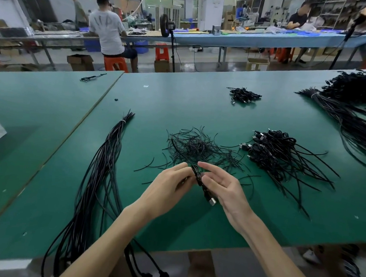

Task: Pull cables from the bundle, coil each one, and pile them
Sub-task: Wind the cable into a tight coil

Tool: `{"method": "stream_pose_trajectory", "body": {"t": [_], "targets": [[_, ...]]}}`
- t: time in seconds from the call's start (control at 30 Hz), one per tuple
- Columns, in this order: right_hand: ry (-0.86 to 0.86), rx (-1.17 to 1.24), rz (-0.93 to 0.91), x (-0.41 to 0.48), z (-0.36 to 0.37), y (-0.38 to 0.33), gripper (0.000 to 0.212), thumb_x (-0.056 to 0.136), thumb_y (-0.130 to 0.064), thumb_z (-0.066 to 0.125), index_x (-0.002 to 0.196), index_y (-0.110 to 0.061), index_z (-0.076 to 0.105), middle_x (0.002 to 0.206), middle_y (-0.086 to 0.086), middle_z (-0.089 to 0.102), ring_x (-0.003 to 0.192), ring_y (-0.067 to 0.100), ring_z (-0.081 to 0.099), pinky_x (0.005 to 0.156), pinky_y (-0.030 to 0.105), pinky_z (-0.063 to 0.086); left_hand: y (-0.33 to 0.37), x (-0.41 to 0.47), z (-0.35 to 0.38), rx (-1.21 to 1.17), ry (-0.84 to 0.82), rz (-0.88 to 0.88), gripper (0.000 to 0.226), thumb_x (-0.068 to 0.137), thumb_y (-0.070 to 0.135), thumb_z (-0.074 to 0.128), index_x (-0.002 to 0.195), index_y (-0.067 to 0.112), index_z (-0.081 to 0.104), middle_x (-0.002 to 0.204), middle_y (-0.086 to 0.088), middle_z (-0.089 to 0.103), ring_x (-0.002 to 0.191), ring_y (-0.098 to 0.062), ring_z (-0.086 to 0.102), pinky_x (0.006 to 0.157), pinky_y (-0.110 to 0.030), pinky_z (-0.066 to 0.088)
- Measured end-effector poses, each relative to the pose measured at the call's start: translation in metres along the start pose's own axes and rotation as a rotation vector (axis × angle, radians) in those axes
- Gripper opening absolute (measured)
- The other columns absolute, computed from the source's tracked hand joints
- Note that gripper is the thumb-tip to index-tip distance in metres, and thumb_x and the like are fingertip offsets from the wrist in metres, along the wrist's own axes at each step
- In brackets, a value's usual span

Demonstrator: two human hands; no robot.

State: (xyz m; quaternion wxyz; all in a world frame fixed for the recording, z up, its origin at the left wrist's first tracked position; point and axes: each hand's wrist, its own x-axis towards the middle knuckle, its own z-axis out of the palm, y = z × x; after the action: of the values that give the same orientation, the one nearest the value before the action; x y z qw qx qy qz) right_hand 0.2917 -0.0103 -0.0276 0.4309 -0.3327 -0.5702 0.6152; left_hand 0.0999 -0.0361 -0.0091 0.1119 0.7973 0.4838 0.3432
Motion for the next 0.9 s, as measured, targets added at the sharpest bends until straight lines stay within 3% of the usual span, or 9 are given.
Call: {"method": "stream_pose_trajectory", "body": {"t": [0.1, 0.17, 0.33, 0.43, 0.53, 0.63, 0.8, 0.9], "targets": [[-0.003, 0.008, -0.005, 0.0, 0.0, 0.001, 0.068, 0.071, -0.069, 0.079, 0.127, -0.033, 0.07, 0.117, -0.002, 0.076, 0.117, 0.01, 0.067, 0.099, 0.024, 0.052, 0.0, 0.001, 0.002, 0.089, -0.019, 0.015, 0.017, 0.105, 0.022, 0.051, 0.093, 0.013, 0.06, 0.084, 0.008, 0.047, 0.067, -0.017, 0.044, 0.061, -0.036, 0.043], [0.002, 0.02, -0.001, 0.001, -0.001, 0.003, 0.057, 0.074, -0.054, 0.086, 0.125, -0.036, 0.071, 0.117, -0.003, 0.076, 0.116, 0.01, 0.068, 0.094, 0.019, 0.052, -0.001, -0.001, 0.003, 0.098, -0.021, 0.02, 0.016, 0.105, 0.02, 0.052, 0.092, 0.014, 0.057, 0.082, 0.013, 0.042, 0.067, -0.016, 0.042, 0.061, -0.034, 0.04], [-0.043, -0.005, -0.011, 0.003, -0.003, 0.006, 0.048, 0.085, -0.022, 0.083, 0.129, -0.033, 0.069, 0.125, 0.0, 0.072, 0.124, 0.016, 0.064, 0.105, 0.035, 0.05, -0.003, -0.001, -0.001, -0.063, 0.012, -0.043, 0.015, 0.105, 0.01, 0.054, 0.096, 0.007, 0.065, 0.085, 0.001, 0.055, 0.072, -0.021, 0.049, 0.064, -0.034, 0.041], [-0.006, 0.001, -0.045, 0.003, -0.003, 0.008, 0.042, 0.083, -0.01, 0.081, 0.123, -0.023, 0.074, 0.123, 0.0, 0.073, 0.12, 0.015, 0.065, 0.104, 0.038, 0.049, 0.003, -0.003, 0.001, -0.179, 0.053, -0.09, 0.023, 0.104, 0.009, 0.056, 0.086, 0.021, 0.062, 0.077, 0.006, 0.054, 0.067, -0.011, 0.047, 0.063, -0.024, 0.038], [0.067, 0.004, -0.037, 0.002, -0.002, 0.011, 0.03, 0.082, -0.008, 0.081, 0.11, -0.017, 0.076, 0.113, 0.005, 0.069, 0.105, 0.019, 0.061, 0.095, 0.037, 0.05, 0.007, -0.006, 0.009, -0.352, 0.049, -0.222, 0.027, 0.106, 0.015, 0.055, 0.079, 0.016, 0.059, 0.065, 0.011, 0.045, 0.059, -0.009, 0.036, 0.057, -0.023, 0.03], [0.094, -0.007, -0.059, 0.001, -0.002, 0.012, 0.022, 0.084, -0.001, 0.078, 0.099, -0.017, 0.073, 0.109, 0.017, 0.064, 0.101, 0.032, 0.054, 0.098, 0.041, 0.05, 0.012, -0.01, 0.02, -0.56, 0.04, -0.303, 0.03, 0.107, 0.017, 0.054, 0.078, 0.011, 0.058, 0.063, 0.005, 0.042, 0.058, -0.013, 0.035, 0.055, -0.026, 0.03], [0.091, 0.077, -0.136, 0.003, -0.001, 0.012, 0.03, 0.085, 0.017, 0.064, 0.084, -0.012, 0.07, 0.088, 0.004, 0.064, 0.089, 0.023, 0.054, 0.077, 0.024, 0.051, 0.019, -0.015, 0.029, -0.872, 0.0, -0.48, 0.029, 0.102, 0.032, 0.056, 0.079, 0.014, 0.059, 0.062, -0.002, 0.032, 0.055, -0.016, 0.027, 0.053, -0.022, 0.026], [0.09, 0.111, -0.15, 0.004, -0.003, 0.016, 0.029, 0.087, 0.015, 0.064, 0.084, -0.013, 0.072, 0.088, 0.0, 0.066, 0.088, 0.018, 0.057, 0.076, 0.022, 0.052, 0.02, -0.016, 0.031, -1.147, -0.038, -0.577, 0.026, 0.101, 0.029, 0.059, 0.078, 0.016, 0.059, 0.068, -0.002, 0.023, 0.056, -0.015, 0.025, 0.056, -0.026, 0.022]]}}
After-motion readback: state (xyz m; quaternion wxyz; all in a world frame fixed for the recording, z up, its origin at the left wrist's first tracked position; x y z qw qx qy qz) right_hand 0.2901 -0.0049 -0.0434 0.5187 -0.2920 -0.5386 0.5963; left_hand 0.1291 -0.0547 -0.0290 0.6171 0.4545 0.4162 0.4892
